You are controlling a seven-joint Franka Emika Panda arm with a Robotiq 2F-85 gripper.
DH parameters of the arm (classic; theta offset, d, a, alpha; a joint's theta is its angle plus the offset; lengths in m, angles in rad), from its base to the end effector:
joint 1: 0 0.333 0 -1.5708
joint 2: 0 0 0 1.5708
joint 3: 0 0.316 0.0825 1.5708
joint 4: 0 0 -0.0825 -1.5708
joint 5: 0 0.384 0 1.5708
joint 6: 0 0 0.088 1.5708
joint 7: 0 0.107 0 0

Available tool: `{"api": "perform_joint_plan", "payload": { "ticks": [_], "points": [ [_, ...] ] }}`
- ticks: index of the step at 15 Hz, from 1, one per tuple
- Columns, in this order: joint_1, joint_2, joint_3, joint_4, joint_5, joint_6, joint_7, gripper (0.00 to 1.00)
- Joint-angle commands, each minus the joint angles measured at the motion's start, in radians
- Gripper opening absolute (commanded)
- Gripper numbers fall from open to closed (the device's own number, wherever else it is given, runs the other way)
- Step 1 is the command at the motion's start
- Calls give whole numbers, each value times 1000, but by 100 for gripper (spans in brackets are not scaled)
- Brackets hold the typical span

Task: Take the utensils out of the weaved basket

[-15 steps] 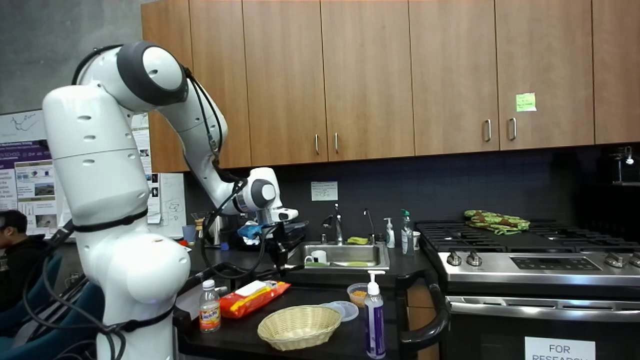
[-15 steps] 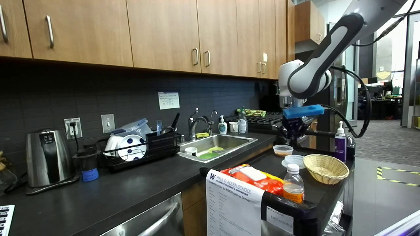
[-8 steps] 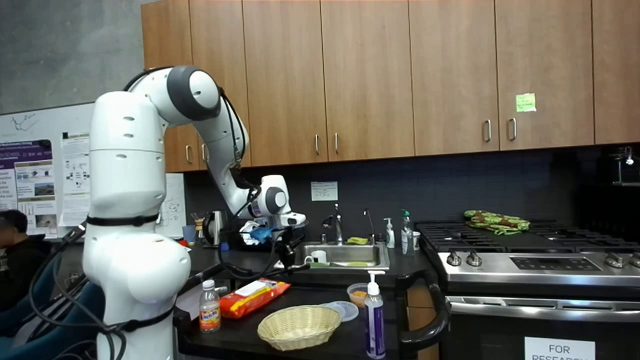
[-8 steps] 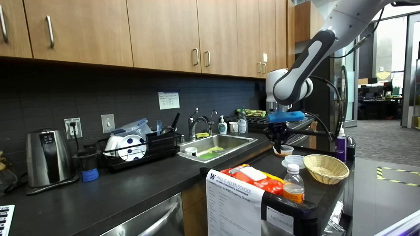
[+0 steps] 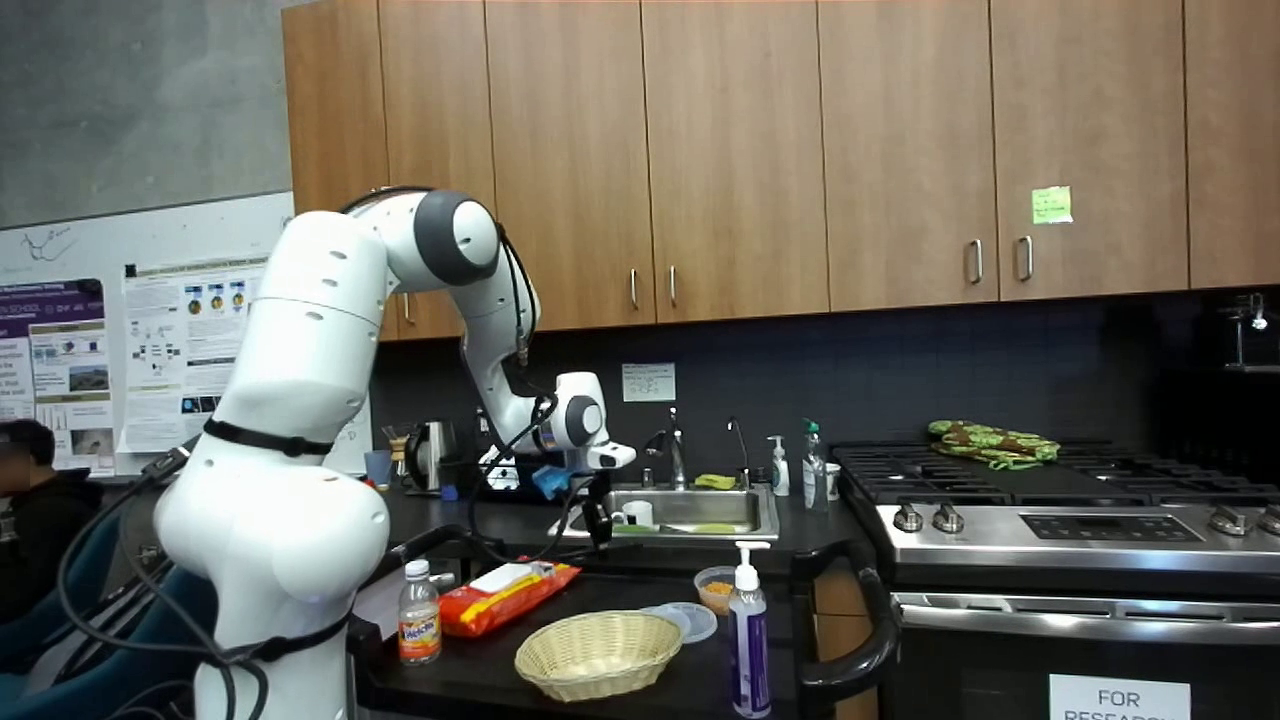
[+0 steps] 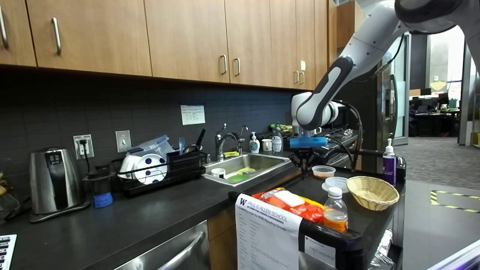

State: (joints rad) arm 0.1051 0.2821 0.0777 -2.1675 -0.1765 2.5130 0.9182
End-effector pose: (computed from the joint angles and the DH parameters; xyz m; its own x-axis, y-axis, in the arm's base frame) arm 0.5606 0.1047 0.2697 0.8209 -0.5607 0.1081 -0.5647 -0.8252 0.0081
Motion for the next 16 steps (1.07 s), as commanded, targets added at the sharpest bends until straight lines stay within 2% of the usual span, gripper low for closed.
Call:
{"api": "perform_joint_plan", "payload": {
  "ticks": [1,5,13,14,16],
  "points": [
    [56,87,-57,103,23,-36,82,4],
    [75,152,-90,169,67,-62,160,4],
    [70,218,-109,244,160,-95,216,4],
    [70,219,-110,246,165,-96,217,39],
    [70,219,-110,246,169,-93,217,44]
  ]
}}
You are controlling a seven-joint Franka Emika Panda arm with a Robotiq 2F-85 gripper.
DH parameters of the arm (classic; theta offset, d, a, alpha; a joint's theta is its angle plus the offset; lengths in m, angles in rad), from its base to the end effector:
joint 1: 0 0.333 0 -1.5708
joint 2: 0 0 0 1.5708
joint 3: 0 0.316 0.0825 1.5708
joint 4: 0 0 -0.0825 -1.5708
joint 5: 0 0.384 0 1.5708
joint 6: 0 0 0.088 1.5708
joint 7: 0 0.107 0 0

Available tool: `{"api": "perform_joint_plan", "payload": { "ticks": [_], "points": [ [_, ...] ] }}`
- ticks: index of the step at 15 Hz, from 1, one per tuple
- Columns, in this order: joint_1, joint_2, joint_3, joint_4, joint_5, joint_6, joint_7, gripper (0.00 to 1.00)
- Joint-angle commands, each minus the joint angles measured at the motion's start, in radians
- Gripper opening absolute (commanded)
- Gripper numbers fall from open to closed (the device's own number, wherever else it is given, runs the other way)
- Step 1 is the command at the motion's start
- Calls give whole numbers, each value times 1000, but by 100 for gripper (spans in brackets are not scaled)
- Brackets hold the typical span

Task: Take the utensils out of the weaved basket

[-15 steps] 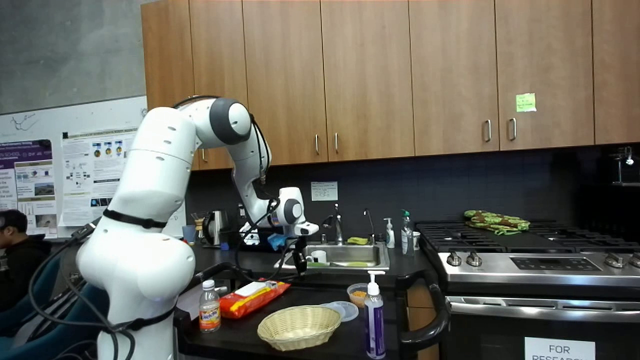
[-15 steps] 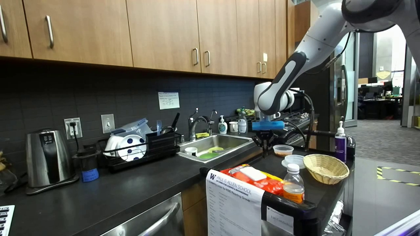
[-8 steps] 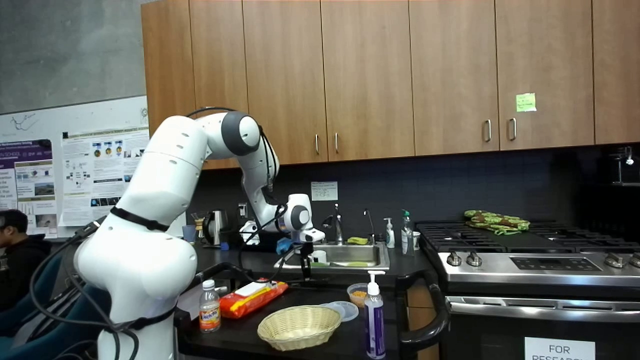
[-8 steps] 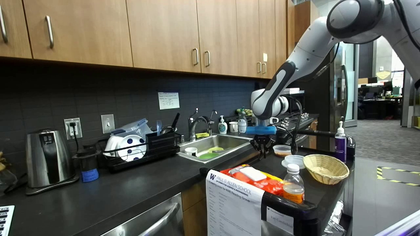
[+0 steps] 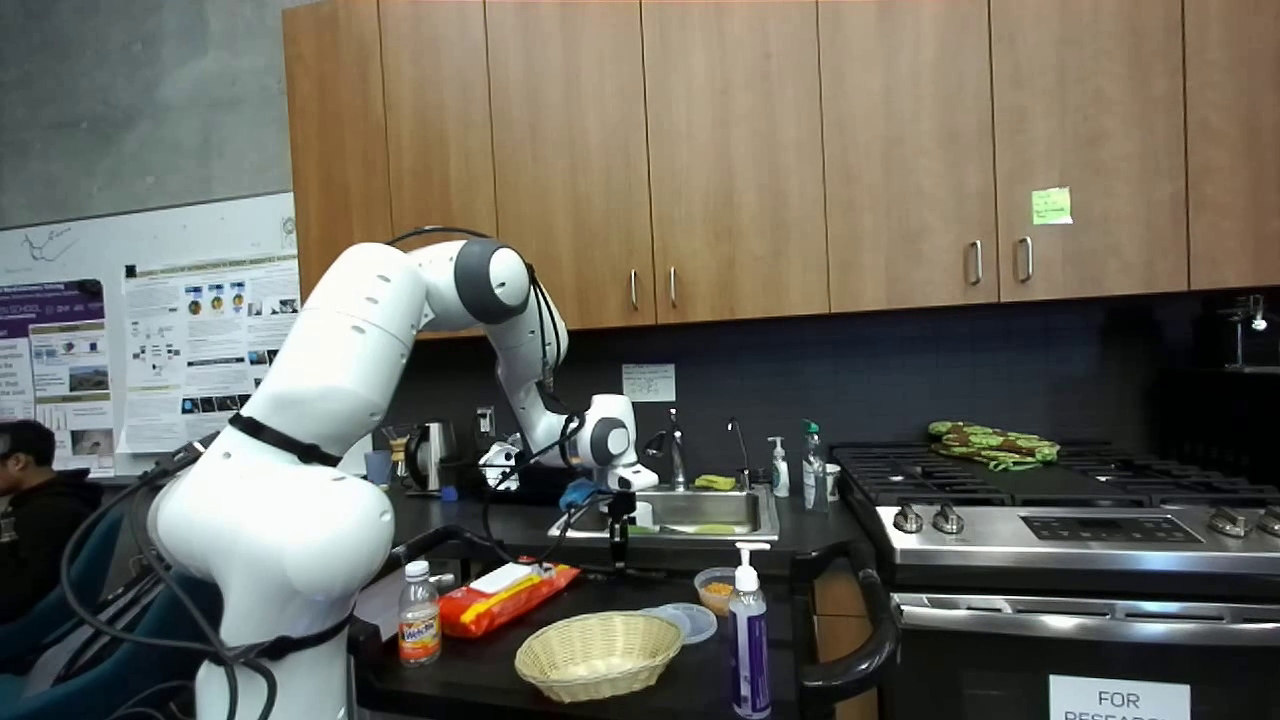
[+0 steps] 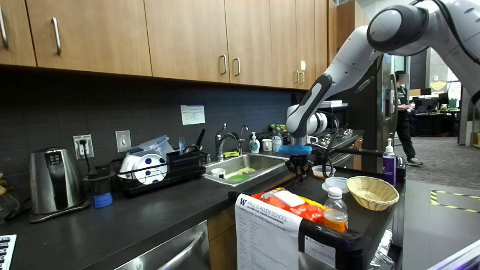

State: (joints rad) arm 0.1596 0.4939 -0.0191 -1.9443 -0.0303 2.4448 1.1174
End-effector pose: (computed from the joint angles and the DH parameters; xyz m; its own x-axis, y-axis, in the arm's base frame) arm 0.6163 0.0876 0.2263 0.5804 -0.8139 0.0285 -0.8143 -0.5804 0.0069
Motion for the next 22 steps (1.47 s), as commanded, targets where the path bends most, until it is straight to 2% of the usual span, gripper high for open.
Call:
{"api": "perform_joint_plan", "payload": {
  "ticks": [1,6,8,9,15,22],
  "points": [
    [17,3,-13,17,20,-22,18,50],
    [33,-57,-12,-41,-6,-13,7,84],
    [35,-105,1,-84,-9,-15,-35,96],
    [42,-139,4,-113,-23,-21,-63,99],
    [39,-360,53,-256,-77,-116,-284,100],
    [11,-624,106,-395,-56,-261,-642,100]
  ]
}}
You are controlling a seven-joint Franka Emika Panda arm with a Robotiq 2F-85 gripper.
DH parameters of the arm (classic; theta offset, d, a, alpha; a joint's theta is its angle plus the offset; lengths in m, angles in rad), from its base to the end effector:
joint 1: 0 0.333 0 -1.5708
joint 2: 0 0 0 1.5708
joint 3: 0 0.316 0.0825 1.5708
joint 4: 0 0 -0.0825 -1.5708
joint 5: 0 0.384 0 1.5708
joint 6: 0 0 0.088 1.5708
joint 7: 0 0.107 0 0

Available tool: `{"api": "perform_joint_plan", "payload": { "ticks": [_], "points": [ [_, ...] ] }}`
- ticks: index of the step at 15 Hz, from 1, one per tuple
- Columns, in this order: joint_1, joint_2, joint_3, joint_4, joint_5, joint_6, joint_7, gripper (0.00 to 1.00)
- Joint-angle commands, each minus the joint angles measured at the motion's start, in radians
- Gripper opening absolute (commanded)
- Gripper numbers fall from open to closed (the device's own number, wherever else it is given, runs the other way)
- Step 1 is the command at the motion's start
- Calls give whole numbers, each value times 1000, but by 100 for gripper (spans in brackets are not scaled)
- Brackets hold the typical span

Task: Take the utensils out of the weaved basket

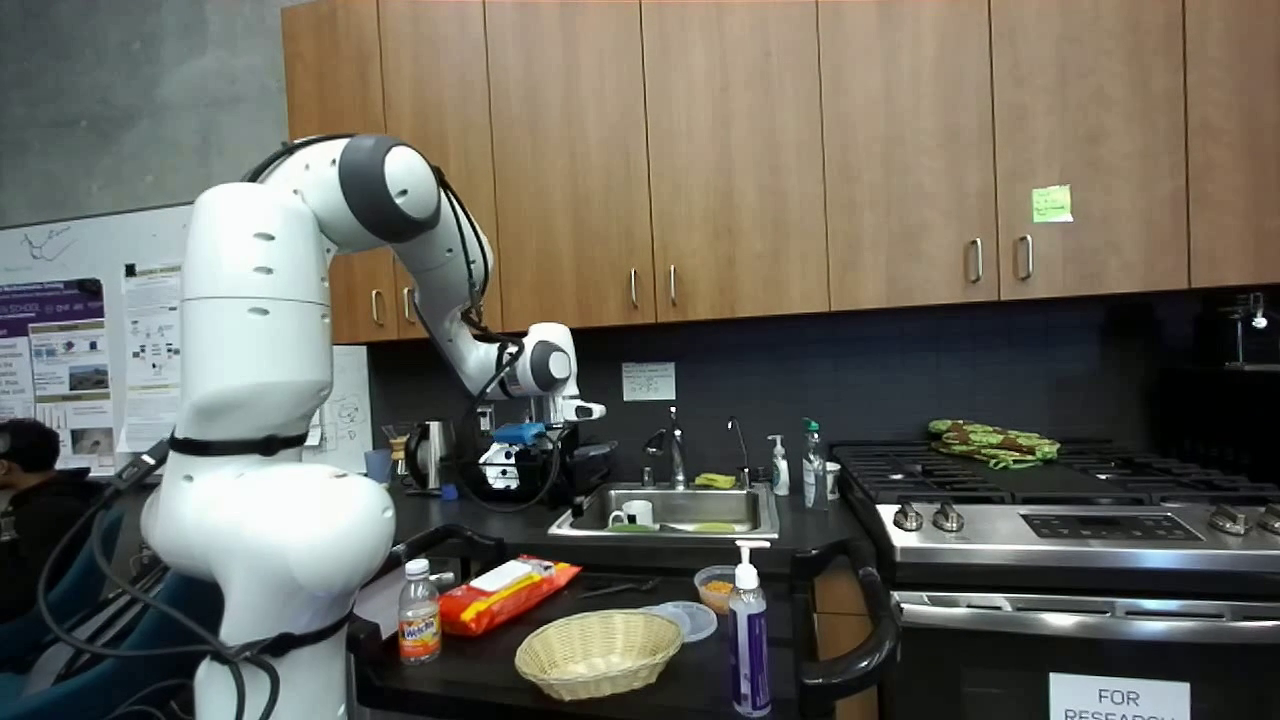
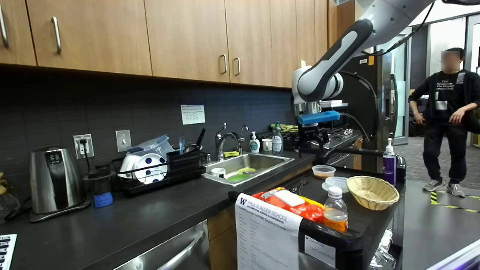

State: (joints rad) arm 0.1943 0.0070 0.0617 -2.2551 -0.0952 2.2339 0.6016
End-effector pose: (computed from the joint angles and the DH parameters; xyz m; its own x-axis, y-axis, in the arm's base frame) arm 0.5020 0.1284 0.3578 0.9595 -0.2814 0.0162 -0.2818 -0.9564 0.0772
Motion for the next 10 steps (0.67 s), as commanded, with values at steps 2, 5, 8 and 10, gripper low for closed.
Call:
{"api": "perform_joint_plan", "payload": {
  "ticks": [2,5,8,10],
  "points": [
    [-30,-211,33,-118,19,-82,-220,100],
    [-34,-320,34,-166,31,-129,-363,100],
    [-33,-426,26,-214,44,-169,-485,100],
    [-46,-364,43,-173,39,-156,-443,100]
  ]
}}
